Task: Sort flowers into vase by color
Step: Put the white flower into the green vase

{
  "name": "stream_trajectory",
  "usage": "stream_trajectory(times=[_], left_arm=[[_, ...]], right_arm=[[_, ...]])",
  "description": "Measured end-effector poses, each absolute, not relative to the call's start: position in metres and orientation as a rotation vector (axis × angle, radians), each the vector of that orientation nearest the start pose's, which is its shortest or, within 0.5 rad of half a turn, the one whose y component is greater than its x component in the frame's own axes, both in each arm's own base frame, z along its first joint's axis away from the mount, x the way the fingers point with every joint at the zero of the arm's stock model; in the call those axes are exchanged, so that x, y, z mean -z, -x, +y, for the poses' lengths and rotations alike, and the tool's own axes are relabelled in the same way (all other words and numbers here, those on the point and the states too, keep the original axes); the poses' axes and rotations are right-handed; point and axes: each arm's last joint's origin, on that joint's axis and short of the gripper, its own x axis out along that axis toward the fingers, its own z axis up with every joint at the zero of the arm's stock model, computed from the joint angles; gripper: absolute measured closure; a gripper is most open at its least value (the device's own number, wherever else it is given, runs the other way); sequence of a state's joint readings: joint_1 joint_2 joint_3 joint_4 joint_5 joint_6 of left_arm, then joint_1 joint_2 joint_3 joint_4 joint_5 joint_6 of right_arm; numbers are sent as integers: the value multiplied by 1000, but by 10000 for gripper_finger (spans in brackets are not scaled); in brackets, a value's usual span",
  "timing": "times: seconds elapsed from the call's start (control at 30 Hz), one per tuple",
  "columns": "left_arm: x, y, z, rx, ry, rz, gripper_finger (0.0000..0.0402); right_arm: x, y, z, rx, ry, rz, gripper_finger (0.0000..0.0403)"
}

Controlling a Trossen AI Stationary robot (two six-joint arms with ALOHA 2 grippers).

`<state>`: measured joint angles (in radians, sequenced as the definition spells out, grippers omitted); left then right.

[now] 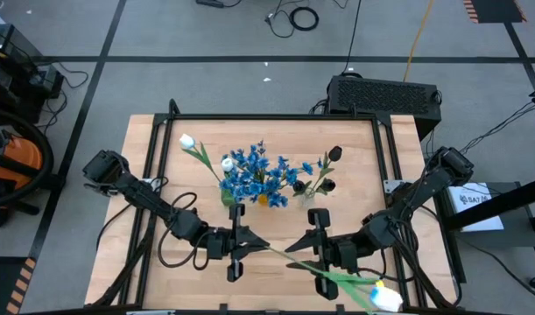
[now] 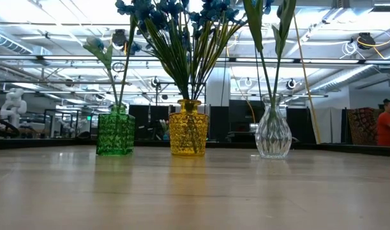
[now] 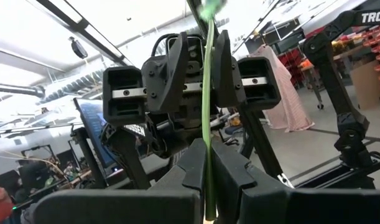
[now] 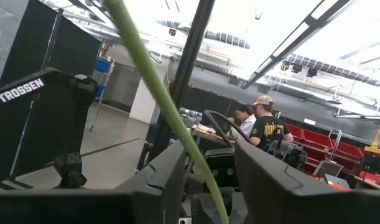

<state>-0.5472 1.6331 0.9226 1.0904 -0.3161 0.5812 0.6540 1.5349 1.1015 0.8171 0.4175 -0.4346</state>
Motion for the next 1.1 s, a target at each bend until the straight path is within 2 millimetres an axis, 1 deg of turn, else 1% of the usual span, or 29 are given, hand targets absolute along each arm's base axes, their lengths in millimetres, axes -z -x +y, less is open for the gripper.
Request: stream_trajectory(times=[0.17, 0.3, 0.57, 0.7, 0.87, 1.0, 1.1], left_arm=[[-291, -302, -175, 114, -400, -423, 382], [-290, -302, -174, 114, -405, -413, 382], [-290, -302, -174, 115, -401, -411, 382], [-288, -304, -173, 122, -393, -391, 382], [-287, -305, -172, 112, -392, -384, 382], [-287, -303, -173, 38, -377, -353, 365], [-286, -300, -178, 11, -375, -310, 329]], right_arm=[[-354, -281, 201, -160, 235, -369, 268], [-354, -281, 202, -163, 238, -371, 280], [-354, -281, 202, -178, 250, -378, 337], [-354, -281, 202, -179, 267, -384, 387], [-354, -281, 202, -175, 264, -382, 399], [-354, -281, 201, -123, 251, -360, 400], [-354, -278, 202, -78, 245, -332, 401]])
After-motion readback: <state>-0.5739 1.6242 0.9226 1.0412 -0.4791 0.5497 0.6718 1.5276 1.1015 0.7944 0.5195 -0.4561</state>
